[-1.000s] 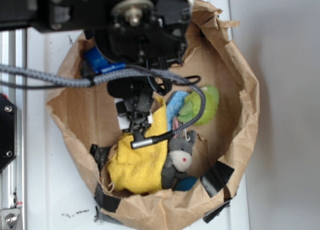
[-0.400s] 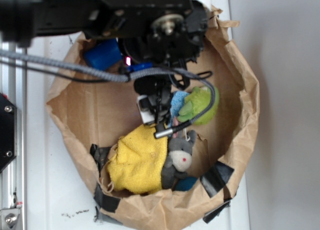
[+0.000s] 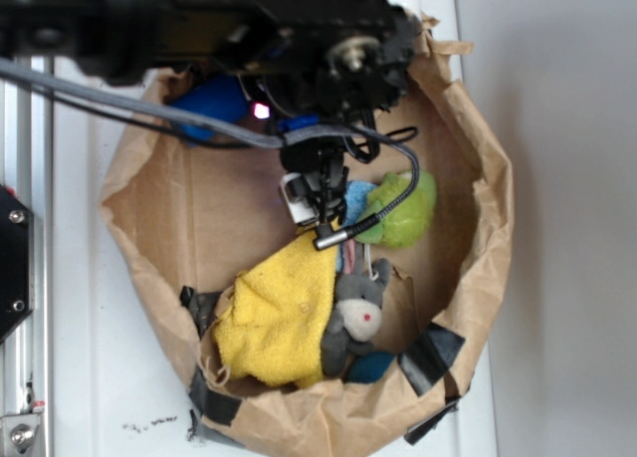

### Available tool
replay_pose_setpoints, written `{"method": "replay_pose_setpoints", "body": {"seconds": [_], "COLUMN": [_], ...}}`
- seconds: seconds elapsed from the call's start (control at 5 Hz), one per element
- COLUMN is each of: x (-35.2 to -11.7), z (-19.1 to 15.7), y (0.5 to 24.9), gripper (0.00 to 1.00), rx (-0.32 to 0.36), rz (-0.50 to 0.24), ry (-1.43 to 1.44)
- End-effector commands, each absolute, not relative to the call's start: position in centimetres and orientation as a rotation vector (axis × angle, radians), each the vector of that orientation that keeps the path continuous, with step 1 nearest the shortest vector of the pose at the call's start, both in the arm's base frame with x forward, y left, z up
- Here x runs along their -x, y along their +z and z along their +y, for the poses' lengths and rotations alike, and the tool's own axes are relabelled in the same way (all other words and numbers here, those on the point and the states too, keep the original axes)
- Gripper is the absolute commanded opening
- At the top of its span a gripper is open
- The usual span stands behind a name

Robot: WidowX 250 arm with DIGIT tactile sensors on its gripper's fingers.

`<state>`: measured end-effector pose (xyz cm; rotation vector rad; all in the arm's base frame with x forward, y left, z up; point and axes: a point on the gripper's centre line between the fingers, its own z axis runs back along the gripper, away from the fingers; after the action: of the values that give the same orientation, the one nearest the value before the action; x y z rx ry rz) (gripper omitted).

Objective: Grab the blue bottle.

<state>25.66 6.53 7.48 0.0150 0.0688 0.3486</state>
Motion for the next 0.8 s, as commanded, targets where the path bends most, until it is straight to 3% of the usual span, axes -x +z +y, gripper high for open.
{"method": "replay_pose_setpoints", "body": {"seconds": [0.0,0.2,0.6], "x": [-24.7,-25.8,-25.5], "z": [8.9,8.9,8.2], "y": [8.8,9.0,10.5], "gripper": [1.00,1.00,1.00], "rx": [-0.061,-0.072,-0.074], "rz": [0.046,0.052,0.037], "ry": [0.394,0.396,0.414]}}
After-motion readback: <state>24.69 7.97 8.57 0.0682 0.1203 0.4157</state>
